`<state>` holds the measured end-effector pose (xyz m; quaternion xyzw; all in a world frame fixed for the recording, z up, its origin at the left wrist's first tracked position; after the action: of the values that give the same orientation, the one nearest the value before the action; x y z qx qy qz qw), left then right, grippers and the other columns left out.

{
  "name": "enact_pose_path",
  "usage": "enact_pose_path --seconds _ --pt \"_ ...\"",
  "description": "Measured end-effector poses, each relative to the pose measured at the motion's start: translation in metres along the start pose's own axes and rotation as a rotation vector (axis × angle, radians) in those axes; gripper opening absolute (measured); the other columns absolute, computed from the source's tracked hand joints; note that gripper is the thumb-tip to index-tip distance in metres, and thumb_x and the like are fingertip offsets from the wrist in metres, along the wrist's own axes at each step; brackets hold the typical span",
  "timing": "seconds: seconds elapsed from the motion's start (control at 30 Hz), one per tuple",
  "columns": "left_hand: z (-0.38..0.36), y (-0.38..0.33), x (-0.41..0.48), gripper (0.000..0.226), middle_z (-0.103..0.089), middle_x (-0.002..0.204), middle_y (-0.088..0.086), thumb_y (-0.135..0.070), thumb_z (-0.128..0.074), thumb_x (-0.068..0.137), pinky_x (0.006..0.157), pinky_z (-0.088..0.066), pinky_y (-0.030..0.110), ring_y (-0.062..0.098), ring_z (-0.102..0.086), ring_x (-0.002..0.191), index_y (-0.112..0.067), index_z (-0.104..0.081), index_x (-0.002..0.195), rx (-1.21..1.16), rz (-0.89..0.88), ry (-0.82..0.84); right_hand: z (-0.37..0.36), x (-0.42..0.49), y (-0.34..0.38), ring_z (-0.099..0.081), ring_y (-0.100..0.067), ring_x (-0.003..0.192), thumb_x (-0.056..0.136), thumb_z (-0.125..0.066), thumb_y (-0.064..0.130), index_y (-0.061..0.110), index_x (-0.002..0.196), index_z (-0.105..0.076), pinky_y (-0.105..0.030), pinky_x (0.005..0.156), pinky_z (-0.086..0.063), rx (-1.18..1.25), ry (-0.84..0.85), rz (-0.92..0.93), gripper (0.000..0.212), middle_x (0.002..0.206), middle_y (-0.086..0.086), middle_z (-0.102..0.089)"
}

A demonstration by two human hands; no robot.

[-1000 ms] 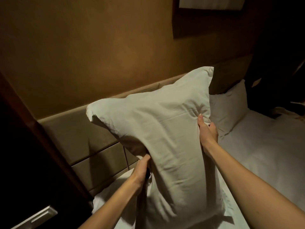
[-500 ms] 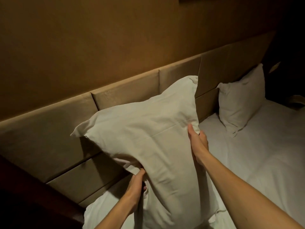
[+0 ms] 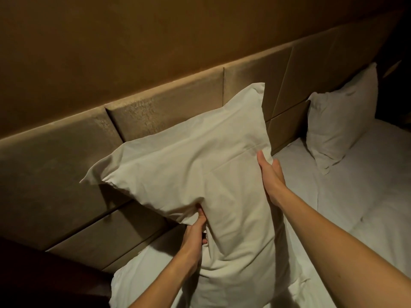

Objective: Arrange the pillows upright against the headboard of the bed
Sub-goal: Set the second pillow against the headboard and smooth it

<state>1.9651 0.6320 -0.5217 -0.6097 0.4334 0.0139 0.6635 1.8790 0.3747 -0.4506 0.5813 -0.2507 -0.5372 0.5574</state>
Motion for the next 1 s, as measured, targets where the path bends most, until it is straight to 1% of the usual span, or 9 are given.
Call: enact_pose_path --seconds 0.1,0.17,0.23,0.37,0.43,0.5,0.57,0.8,1.0 --pt "0.001 0.003 0.002 0.064 -0.076 0.109 0.005 -0.073 -0.059 0.082 0.084 -0.058 0.04 0.028 -0.07 0.102 -0.026 -0.069 0.124 -0.009 0.009 0.006 0.001 -0.002 0.002 -0.038 -0.03 0.141 0.078 -0.049 0.081 0.025 0.156 -0.022 -0.048 0.114 -0.034 -0.016 0.02 0.0 0.1 0.157 -0.001 -0.035" --pt "0.004 0.006 0.0 0.078 -0.074 0.115 0.011 -0.08 -0.061 0.07 0.072 -0.059 0.034 0.031 -0.07 0.104 -0.026 -0.069 0.124 -0.026 0.03 -0.004 0.003 -0.005 0.004 -0.045 -0.029 0.134 0.072 -0.05 0.084 0.025 0.152 -0.03 -0.048 0.11 -0.039 -0.034 0.042 0.007 0.101 0.151 -0.001 -0.044" --pt "0.008 0.006 -0.002 0.083 -0.068 0.123 0.018 -0.081 -0.063 0.069 0.061 -0.056 0.027 0.039 -0.065 0.113 -0.022 -0.067 0.128 -0.034 0.027 0.0 0.005 -0.007 0.006 -0.05 -0.027 0.128 0.079 -0.05 0.079 0.023 0.147 -0.036 -0.045 0.106 -0.042 -0.056 0.061 0.033 0.089 0.143 0.0 -0.051" --pt "0.014 -0.003 -0.009 0.064 -0.069 0.122 -0.002 -0.064 -0.062 0.085 0.084 -0.059 0.035 0.019 -0.067 0.109 -0.027 -0.056 0.137 -0.038 -0.057 0.024 0.009 -0.011 0.012 -0.053 -0.025 0.117 0.079 -0.049 0.078 0.024 0.135 -0.039 -0.046 0.103 -0.045 -0.151 0.071 0.067 0.079 0.134 0.002 -0.052" --pt "0.022 0.004 -0.01 0.074 -0.065 0.127 -0.003 -0.068 -0.065 0.081 0.09 -0.058 0.034 0.017 -0.064 0.113 -0.024 -0.051 0.138 0.038 -0.048 -0.007 0.014 -0.013 0.023 -0.05 -0.027 0.121 0.073 -0.046 0.085 0.028 0.133 -0.038 -0.051 0.104 -0.044 -0.272 0.018 0.125 0.083 0.137 0.0 -0.046" --pt "0.035 0.02 -0.011 0.107 -0.055 0.142 -0.003 -0.083 -0.069 0.064 0.105 -0.05 0.041 0.02 -0.057 0.125 -0.026 -0.038 0.149 0.103 -0.021 -0.048 0.016 -0.019 0.044 -0.04 -0.029 0.132 0.078 -0.046 0.081 0.025 0.141 -0.033 -0.053 0.11 -0.036 -0.404 -0.033 0.251 0.084 0.146 -0.002 -0.035" --pt "0.048 0.037 -0.013 0.12 -0.041 0.152 -0.005 -0.09 -0.067 0.053 0.112 -0.041 0.046 0.023 -0.048 0.135 -0.038 -0.025 0.153 0.126 -0.005 -0.088 0.011 -0.029 0.072 -0.033 -0.028 0.135 0.085 -0.05 0.073 0.023 0.143 -0.032 -0.051 0.113 -0.03 -0.485 -0.063 0.433 0.079 0.149 -0.003 -0.031" --pt "0.091 0.112 -0.01 0.111 -0.048 0.14 -0.003 -0.096 -0.059 0.048 0.106 -0.046 0.049 0.026 -0.053 0.124 -0.047 -0.031 0.144 0.056 0.103 -0.218 -0.066 -0.088 0.141 -0.033 -0.025 0.131 0.091 -0.05 0.063 0.023 0.139 -0.04 -0.043 0.107 -0.025 -0.69 0.151 0.953 0.063 0.144 -0.005 -0.035" --pt "0.11 0.206 0.021 0.098 -0.053 0.141 -0.007 -0.103 -0.048 0.05 0.107 -0.043 0.052 0.027 -0.054 0.126 -0.052 -0.041 0.133 0.021 0.212 -0.291 -0.142 -0.139 0.141 -0.038 -0.031 0.126 0.088 -0.043 0.07 0.017 0.14 -0.041 -0.045 0.103 -0.03 -0.865 0.263 1.283 0.074 0.137 -0.014 -0.04"
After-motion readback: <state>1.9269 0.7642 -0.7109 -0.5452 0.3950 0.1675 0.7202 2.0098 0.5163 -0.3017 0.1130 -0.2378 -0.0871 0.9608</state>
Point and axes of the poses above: each hand's wrist, its own x-axis towards the middle knuckle, its own z-axis out of the back of the hand, y = z × x, the point moved 6 cm from there along x, towards the middle knuckle
